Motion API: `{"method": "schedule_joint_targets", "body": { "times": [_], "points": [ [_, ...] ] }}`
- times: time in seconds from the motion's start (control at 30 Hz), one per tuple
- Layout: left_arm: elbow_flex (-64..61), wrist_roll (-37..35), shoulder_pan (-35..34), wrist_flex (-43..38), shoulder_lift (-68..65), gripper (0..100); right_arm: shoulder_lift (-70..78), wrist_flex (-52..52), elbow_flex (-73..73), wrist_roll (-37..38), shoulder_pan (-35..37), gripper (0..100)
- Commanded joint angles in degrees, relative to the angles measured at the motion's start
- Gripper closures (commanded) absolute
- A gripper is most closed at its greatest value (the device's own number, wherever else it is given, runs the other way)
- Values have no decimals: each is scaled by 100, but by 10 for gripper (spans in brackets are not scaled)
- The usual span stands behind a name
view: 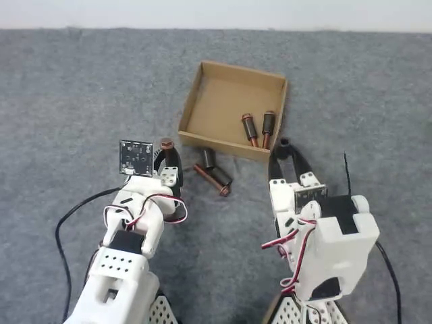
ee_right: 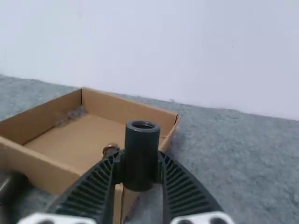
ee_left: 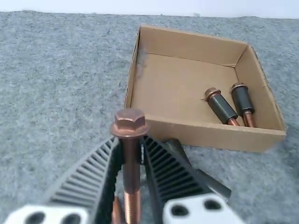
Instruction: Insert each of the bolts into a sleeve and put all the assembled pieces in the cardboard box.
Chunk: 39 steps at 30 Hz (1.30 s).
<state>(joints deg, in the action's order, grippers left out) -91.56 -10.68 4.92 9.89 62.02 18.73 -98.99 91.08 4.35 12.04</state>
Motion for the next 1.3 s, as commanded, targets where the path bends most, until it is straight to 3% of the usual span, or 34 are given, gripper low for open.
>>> {"method": "schedule_joint_targets", "body": {
  "times": [0.0, 0.1, 0.27, 0.5, 0.7, 1.0, 1.27],
  "points": [
    [180, 44, -26, -185, 0, 989, -101, -189, 158, 9, 31, 992],
    [251, 35, 26, -281, 0, 989, -101, -189, 176, 9, 215, 992],
    [699, -26, 176, -1108, -35, 989, -75, -189, 167, 18, 295, 992],
    [1358, -1292, 703, -1688, -44, 989, -48, -180, 158, 26, 479, 992],
    [1930, -1468, 1055, -2022, -88, 989, -40, -163, 158, 35, 620, 992],
    [3407, -1459, 1336, -2031, -2321, 989, -40, -154, 158, 9, 629, 992],
    [3547, -1468, 1688, -2048, -3033, 989, -31, -136, 158, 9, 910, 992]
  ]
}}
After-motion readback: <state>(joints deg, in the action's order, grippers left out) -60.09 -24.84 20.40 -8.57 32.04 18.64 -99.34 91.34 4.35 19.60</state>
